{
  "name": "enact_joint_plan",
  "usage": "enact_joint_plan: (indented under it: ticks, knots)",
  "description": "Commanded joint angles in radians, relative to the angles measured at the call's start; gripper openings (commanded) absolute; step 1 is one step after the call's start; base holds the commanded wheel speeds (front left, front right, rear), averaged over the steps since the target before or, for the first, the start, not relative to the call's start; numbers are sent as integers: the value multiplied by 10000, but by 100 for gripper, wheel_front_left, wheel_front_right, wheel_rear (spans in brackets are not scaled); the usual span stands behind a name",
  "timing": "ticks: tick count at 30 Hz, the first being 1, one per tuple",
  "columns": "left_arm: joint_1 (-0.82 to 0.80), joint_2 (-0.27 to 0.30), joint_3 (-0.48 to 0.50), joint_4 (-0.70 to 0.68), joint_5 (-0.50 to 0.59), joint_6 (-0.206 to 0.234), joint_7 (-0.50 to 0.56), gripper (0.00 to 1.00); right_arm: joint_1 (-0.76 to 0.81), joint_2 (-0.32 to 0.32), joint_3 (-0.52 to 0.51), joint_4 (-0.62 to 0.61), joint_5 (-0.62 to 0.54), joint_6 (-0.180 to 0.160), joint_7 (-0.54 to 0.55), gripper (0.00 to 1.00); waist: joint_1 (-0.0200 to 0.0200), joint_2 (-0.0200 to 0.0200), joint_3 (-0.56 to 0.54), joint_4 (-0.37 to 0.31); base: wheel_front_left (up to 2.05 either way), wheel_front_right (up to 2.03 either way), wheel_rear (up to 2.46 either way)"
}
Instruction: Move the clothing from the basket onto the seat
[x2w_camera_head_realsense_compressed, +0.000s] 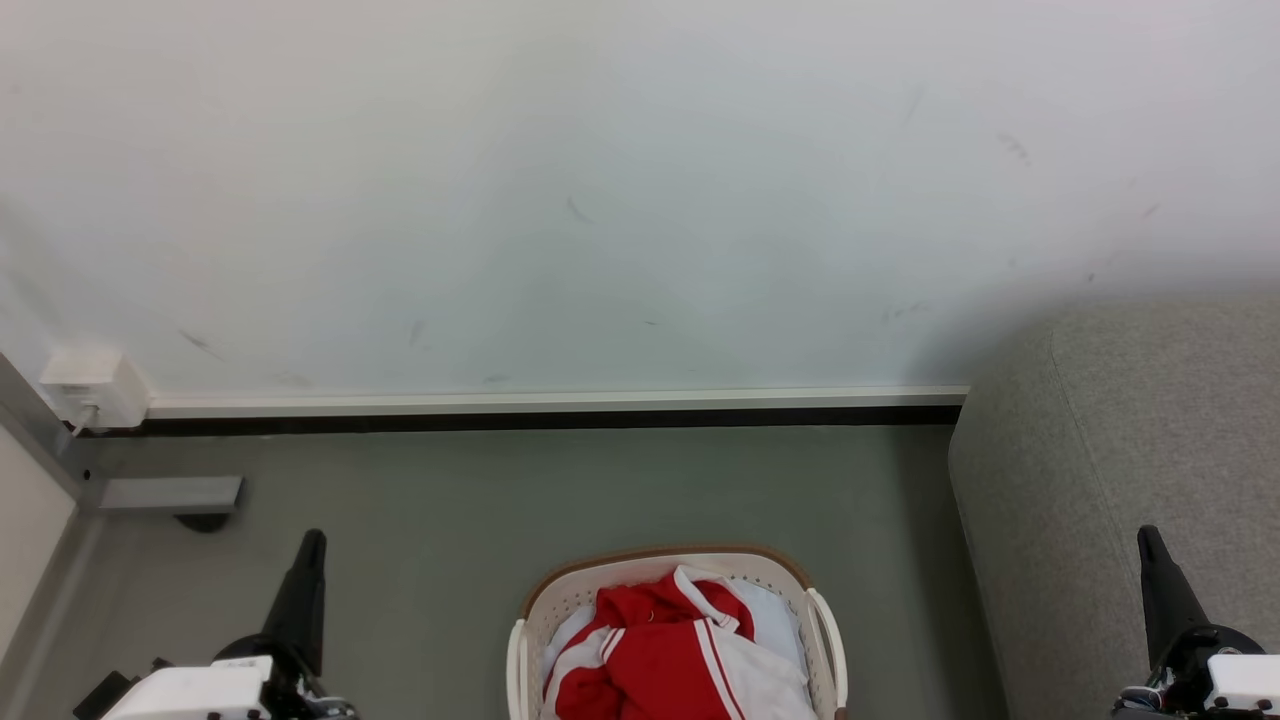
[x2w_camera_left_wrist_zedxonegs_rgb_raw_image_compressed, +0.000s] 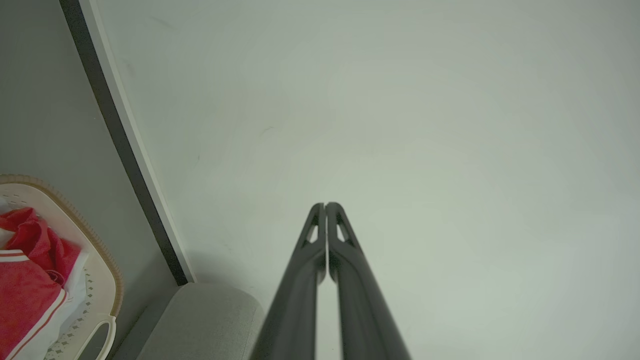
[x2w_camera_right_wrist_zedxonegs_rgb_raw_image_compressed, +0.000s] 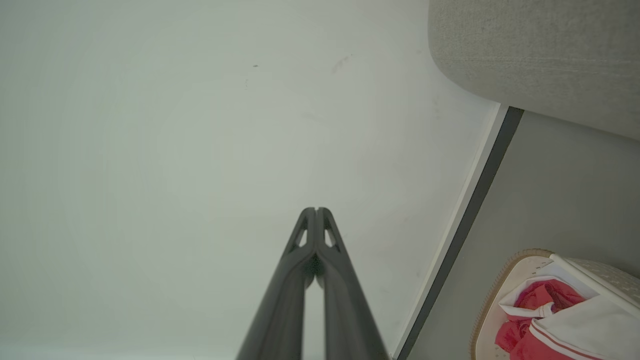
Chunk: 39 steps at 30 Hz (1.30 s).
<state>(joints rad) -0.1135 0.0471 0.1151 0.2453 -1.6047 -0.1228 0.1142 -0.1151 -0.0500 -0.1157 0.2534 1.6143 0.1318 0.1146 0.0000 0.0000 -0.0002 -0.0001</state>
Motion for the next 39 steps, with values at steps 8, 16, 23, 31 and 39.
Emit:
enact_joint_plan:
  ticks: [8, 16, 23, 31, 39]
  knots:
    - [-66, 75, 10, -39, -134, -21, 42, 0, -71, 1, -33, -31, -83, -26, 34, 0, 0, 0, 0, 0, 0, 0, 0]
    - [-66, 75, 10, -39, -134, -21, 42, 0, -71, 1, -33, -31, -82, -26, 34, 0, 0, 0, 0, 0, 0, 0, 0]
    - [-66, 75, 10, -39, -134, -21, 42, 0, -71, 1, -33, -31, -82, -26, 34, 0, 0, 0, 0, 0, 0, 0, 0]
    - [0, -2, 0, 9, 1, 0, -1, 100, 0, 0, 3, 8, 2, 0, -1, 100, 0, 0, 0, 0, 0, 0, 0]
    - [215, -78, -94, 137, -14, -2, -248, 100, 180, 65, 306, 37, -53, -1, -254, 100, 0, 0, 14, 3, 0, 0, 0]
